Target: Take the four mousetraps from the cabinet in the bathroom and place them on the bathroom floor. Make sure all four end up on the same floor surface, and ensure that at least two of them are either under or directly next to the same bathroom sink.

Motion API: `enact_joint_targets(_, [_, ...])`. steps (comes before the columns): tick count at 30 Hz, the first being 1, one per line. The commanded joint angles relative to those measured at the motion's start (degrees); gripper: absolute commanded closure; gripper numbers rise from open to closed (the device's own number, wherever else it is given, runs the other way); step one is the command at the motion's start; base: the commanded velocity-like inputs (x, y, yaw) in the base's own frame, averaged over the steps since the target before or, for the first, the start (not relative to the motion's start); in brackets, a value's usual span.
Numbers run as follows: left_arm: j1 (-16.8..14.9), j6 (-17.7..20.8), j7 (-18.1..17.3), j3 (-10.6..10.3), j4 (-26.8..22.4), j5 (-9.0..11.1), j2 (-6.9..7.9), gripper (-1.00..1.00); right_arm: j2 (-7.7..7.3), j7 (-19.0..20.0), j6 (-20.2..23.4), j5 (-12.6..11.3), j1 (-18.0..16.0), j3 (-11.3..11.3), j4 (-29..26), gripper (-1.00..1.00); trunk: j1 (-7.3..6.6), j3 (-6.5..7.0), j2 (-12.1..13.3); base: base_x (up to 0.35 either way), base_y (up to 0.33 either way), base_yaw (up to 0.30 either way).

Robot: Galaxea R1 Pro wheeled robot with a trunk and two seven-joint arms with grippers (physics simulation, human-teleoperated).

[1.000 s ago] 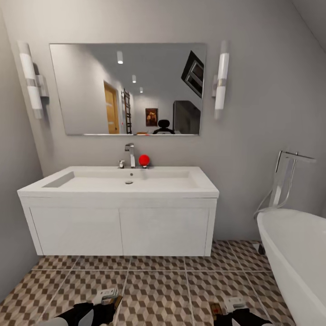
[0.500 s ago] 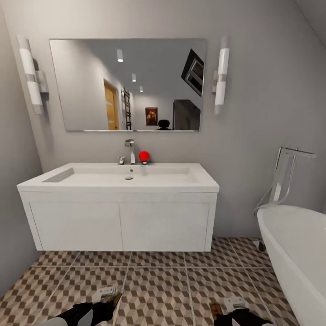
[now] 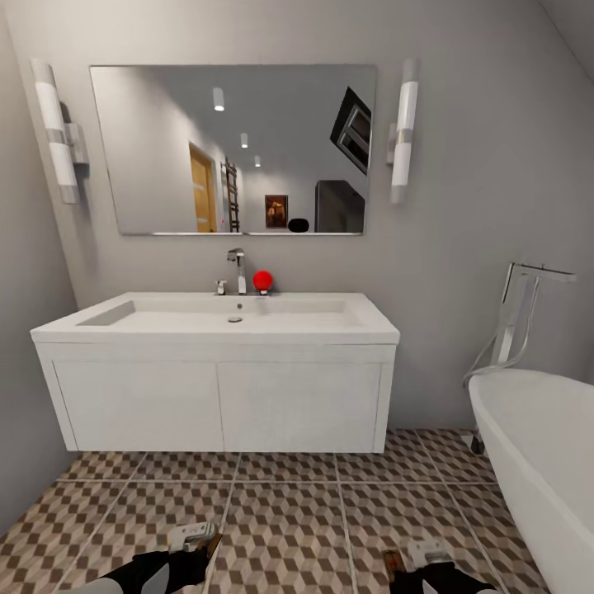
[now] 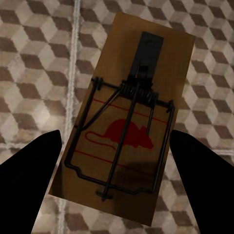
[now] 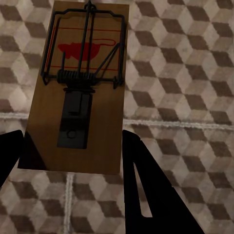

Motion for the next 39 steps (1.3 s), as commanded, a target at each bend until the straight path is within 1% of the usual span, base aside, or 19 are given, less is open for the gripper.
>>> enact_joint_targets(1, [0.0,0.3,-0.3,0.5,-0.1,-0.3,0.0,1.0,-0.03,0.1,-0.3,0.4,0.0,-0.5,-0.1,1.0,-0.01,-0.06,0.0,0.0,0.0,0.0])
enact_joint_targets(7, [0.0,0.4,-0.3,0.5,-0.1,-0.4,-0.09,1.0,-0.21,0.0,-3.1,0.2,0.0,-0.6,0.0,1.0,-0.01,-0.06,0.0,0.0,0.0,0.0])
enact_joint_targets(17, [0.0,0.5,-0.3,0.5,-0.5,-0.5,-0.19,1.0,0.12,-1.7,-3.6,0.0,0.0,-0.7,-0.3,1.0,-0.01,-0.06,0.0,0.0,0.0,0.0])
enact_joint_targets(18, [0.0,0.6,-0.3,0.5,-0.7,-0.5,-0.14,1.0,0.39,-1.8,-3.4,-0.1,0.0,-0.7,-0.6,1.0,-0.01,-0.06,0.0,0.0,0.0,0.0])
enact_joint_targets(19, [0.0,0.7,-0.3,0.5,-0.8,-0.5,-0.11,1.0,0.66,-1.9,-3.4,0.0,0.0,-0.7,-0.9,1.0,-0.01,-0.06,0.0,0.0,0.0,0.0])
enact_joint_targets(20, [0.0,0.8,-0.3,0.5,-1.4,-0.6,-0.1,1.0,1.56,-2.1,-3.2,0.0,0.0,-0.7,-1.9,1.0,-0.01,-0.06,0.0,0.0,0.0,0.0])
enact_joint_targets(21, [0.0,0.8,-0.3,0.5,-2.0,-0.6,-0.17,1.0,2.14,-2.4,-3.1,0.0,0.0,-0.7,-2.7,1.0,-0.01,-0.06,0.0,0.0,0.0,0.0])
enact_joint_targets(22, [0.0,0.9,-0.3,0.5,-3.6,-0.7,-0.45,1.0,3.45,-3.1,-2.7,0.1,0.0,-0.6,-4.7,1.0,-0.01,-0.06,0.0,0.0,0.0,0.0])
enact_joint_targets(23, [0.0,1.1,-0.3,0.5,-4.6,-0.7,-0.69,1.0,4.06,-3.7,-2.3,0.1,0.0,-0.6,-5.8,1.0,-0.01,-0.06,0.0,0.0,0.0,0.0])
enact_joint_targets(25, [0.0,2.0,-0.5,0.5,-9.4,-0.8,-2.55,1.0,5.88,-7.1,0.7,0.2,0.0,-0.6,-10.3,1.0,-0.01,-0.06,0.0,0.0,0.0,0.0])
enact_joint_targets(27, [-0.1,2.7,-0.6,0.4,-11.8,-0.8,-3.62,1.0,6.52,-8.8,2.3,0.1,0.0,-0.6,-12.2,1.0,-0.01,-0.06,0.0,0.0,0.0,0.0])
enact_joint_targets(28, [-0.2,3.5,-0.7,0.4,-13.9,-0.9,-4.58,1.0,7.07,-9.9,3.7,0.0,0.0,-0.6,-13.9,1.0,-0.01,-0.06,0.0,0.0,0.0,0.0])
enact_joint_targets(29, [-0.4,4.3,-0.8,0.3,-15.4,-0.9,-5.24,1.0,7.63,-10.6,4.6,0.0,0.0,-0.6,-15.0,1.0,-0.01,-0.06,0.0,0.0,0.0,0.0])
enact_joint_targets(30, [-0.5,4.6,-0.9,0.3,-15.9,-0.9,-5.48,1.0,7.95,-10.9,4.9,0.0,0.0,-0.6,-15.4,1.0,-0.01,-0.06,0.0,0.0,0.0,0.0])
enact_joint_targets(31, [-0.7,5.1,-0.9,0.3,-16.6,-0.9,-5.81,1.0,8.61,-11.3,5.3,-0.1,-0.1,-0.6,-15.9,1.0,-0.01,-0.06,0.0,0.0,0.0,0.0])
enact_joint_targets(34, [-0.7,5.8,-1.0,0.2,-17.2,-0.9,-6.38,1.0,9.75,-11.9,5.8,0.0,-0.2,-0.6,-16.6,1.0,-0.01,-0.06,0.0,0.0,0.0,0.0])
enact_joint_targets(37, [-0.7,5.9,-1.2,0.3,-17.4,-0.9,-6.6,1.0,10.12,-12.1,5.9,0.0,-0.2,-0.6,-16.8,1.0,-0.01,-0.06,0.0,0.0,0.0,0.0])
enact_joint_targets(39, [-0.7,5.8,-2.1,0.3,-17.6,-0.9,-6.77,1.0,10.24,-12.1,5.9,0.1,-0.3,-0.6,-16.8,1.0,-0.01,-0.06,0.0,0.0,0.0,0.0])
